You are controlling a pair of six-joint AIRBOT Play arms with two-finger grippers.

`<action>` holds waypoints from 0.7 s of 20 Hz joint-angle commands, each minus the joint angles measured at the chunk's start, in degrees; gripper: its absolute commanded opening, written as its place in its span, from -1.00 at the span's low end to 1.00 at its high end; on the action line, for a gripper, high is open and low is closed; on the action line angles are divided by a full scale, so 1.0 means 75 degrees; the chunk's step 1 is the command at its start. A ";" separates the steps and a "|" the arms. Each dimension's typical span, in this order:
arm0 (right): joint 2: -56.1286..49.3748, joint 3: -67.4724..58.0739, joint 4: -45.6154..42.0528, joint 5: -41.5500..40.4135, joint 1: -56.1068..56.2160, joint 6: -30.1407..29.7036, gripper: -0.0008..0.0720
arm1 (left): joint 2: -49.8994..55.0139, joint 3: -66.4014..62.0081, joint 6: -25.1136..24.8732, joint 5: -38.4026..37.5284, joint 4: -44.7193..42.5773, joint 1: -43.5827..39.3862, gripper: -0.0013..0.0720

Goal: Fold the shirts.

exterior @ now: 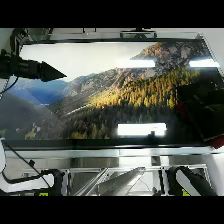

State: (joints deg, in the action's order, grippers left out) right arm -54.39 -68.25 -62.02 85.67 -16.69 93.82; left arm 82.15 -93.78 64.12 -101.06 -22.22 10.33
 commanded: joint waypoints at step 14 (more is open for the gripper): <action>0.2471 0.5042 0.0714 -0.3506 0.5380 0.0836 -0.93 | -0.5371 0.8918 -0.1000 0.1370 -0.0079 -0.0318 -0.92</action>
State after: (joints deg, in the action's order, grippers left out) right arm -35.94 -31.14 -58.28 59.66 22.87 99.90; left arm 45.56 -29.87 56.90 -91.37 -22.96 8.01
